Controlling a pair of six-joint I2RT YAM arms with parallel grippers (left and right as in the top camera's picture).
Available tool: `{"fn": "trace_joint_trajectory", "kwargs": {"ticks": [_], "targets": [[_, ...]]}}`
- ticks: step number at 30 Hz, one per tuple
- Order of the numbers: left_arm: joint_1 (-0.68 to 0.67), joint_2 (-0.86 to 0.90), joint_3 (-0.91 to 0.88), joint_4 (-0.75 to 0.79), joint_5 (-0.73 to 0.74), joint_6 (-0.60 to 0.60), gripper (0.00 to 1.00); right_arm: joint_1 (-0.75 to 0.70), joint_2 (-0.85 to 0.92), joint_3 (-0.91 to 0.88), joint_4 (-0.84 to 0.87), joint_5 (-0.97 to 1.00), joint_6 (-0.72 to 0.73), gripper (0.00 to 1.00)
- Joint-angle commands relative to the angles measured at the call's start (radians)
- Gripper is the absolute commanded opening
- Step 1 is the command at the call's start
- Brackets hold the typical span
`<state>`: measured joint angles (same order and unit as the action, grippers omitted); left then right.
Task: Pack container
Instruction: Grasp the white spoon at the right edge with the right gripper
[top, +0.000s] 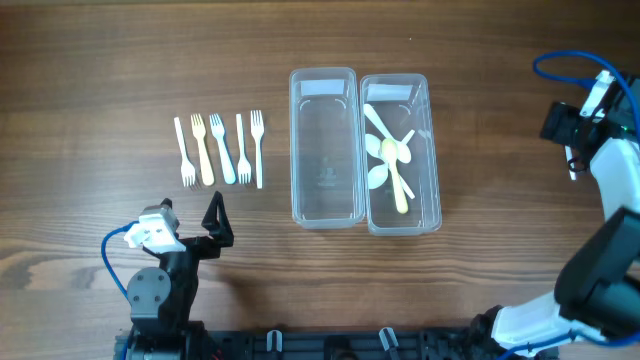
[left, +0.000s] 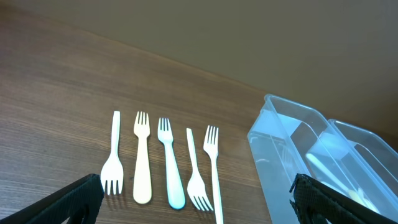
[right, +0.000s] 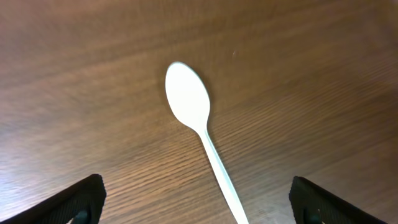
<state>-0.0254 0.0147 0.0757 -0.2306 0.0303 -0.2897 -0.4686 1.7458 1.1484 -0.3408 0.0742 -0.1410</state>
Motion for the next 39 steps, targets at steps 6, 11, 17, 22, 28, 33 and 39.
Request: {"fn": "trace_joint_trajectory", "kwargs": {"ticks": [6,11,17,22,28,33,39], "targets": [[-0.005,-0.008,-0.006,0.004,-0.006,0.024,1.0,-0.016,0.174,0.019,0.105,-0.023,-0.051,1.0],[-0.005,-0.008,-0.006,0.004,-0.005,0.024,1.0,-0.043,0.23,0.019,0.148,-0.035,-0.055,1.0],[-0.005,-0.008,-0.006,0.004,-0.006,0.024,1.0,-0.097,0.282,0.019,0.168,-0.194,-0.066,0.93],[-0.005,-0.008,-0.006,0.004,-0.006,0.024,1.0,-0.104,0.289,0.019,0.17,-0.214,-0.073,0.64],[-0.005,-0.008,-0.006,0.004,-0.005,0.024,1.0,-0.076,0.287,0.02,0.168,-0.233,-0.069,0.13],[-0.005,-0.008,-0.006,0.004,-0.006,0.024,1.0,-0.027,0.282,0.036,0.143,-0.233,-0.067,0.04],[-0.005,-0.008,-0.006,0.004,-0.006,0.024,1.0,0.053,0.261,0.046,0.102,-0.233,-0.023,0.04]]}}
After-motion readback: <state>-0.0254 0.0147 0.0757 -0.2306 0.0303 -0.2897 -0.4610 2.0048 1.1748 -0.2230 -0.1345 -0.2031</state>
